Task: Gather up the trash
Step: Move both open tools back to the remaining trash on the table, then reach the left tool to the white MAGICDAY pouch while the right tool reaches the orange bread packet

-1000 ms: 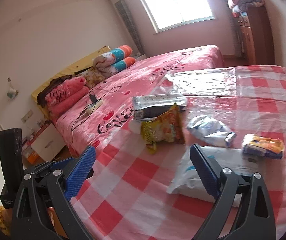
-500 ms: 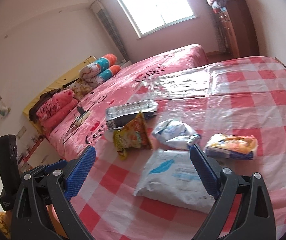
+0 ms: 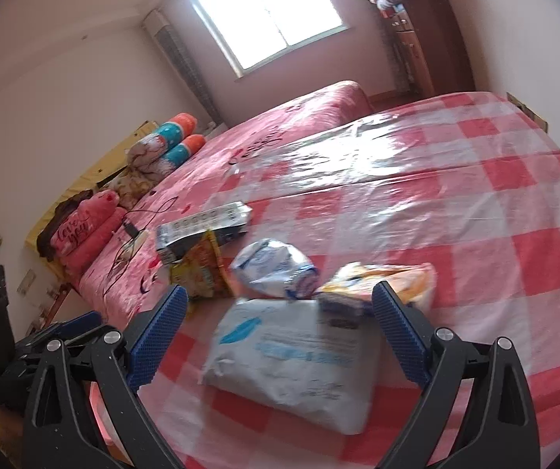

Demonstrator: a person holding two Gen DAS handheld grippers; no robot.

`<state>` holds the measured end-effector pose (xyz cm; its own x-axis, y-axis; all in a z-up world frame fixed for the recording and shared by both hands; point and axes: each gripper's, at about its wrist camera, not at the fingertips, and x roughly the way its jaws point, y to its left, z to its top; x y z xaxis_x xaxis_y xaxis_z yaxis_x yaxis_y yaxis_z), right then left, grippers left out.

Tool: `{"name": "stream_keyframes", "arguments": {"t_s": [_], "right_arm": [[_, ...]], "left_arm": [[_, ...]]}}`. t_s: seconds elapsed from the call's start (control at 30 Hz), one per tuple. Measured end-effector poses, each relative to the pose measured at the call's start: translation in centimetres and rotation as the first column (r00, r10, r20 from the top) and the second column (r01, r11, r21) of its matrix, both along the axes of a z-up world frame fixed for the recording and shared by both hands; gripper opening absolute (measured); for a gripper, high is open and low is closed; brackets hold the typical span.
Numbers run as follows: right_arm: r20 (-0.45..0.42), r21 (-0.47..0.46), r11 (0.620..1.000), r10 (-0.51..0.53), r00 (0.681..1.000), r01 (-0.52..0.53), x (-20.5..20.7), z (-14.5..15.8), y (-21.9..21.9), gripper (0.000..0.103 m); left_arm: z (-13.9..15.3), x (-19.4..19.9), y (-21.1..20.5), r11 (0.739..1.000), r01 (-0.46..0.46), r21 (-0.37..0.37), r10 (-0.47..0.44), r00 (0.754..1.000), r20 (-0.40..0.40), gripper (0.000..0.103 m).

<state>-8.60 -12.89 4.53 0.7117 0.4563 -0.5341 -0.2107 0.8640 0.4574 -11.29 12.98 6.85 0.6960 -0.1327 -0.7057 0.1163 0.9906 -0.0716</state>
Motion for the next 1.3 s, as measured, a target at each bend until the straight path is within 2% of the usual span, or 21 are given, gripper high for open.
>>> {"name": "stream_keyframes", "arguments": {"t_s": [0.13, 0.4, 0.6, 0.93, 1.13, 1.3], "right_arm": [[-0.017, 0.018, 0.999, -0.049, 0.999, 0.049, 0.5, -0.4, -2.2, 0.094], [-0.039, 0.037, 0.99, -0.133, 0.99, 0.134, 0.8, -1.1, -6.4, 0.094], [-0.061, 0.033, 0.988, -0.148, 0.987, 0.15, 1.4, -2.0, -8.0, 0.094], [-0.105, 0.052, 0.992, -0.113, 0.988, 0.118, 2.4, -3.0, -8.6, 0.094], [-0.123, 0.043, 0.998, -0.035, 0.992, 0.04, 2.6, -3.1, -7.0, 0.094], [-0.132, 0.03, 1.0, 0.005, 0.991, -0.001, 2.8, -3.1, -6.2, 0.094]], "left_arm": [[-0.1, 0.4, -0.6, 1.0, 0.009, -0.016, -0.009, 1.0, -0.021, 0.085], [-0.7, 0.6, -2.5, 0.998, 0.057, 0.0, -0.057, 0.997, -0.048, 0.086], [-1.9, 1.0, -4.0, 0.997, 0.078, -0.004, -0.078, 0.995, -0.07, 0.086], [-4.3, 2.5, -6.4, 0.995, 0.094, -0.014, -0.095, 0.99, -0.101, 0.086], [-5.2, 3.5, -5.7, 0.989, 0.06, -0.138, -0.08, 0.986, -0.143, 0.086], [-6.3, 3.5, -7.8, 0.98, 0.124, -0.153, -0.149, 0.976, -0.16, 0.086]]}}
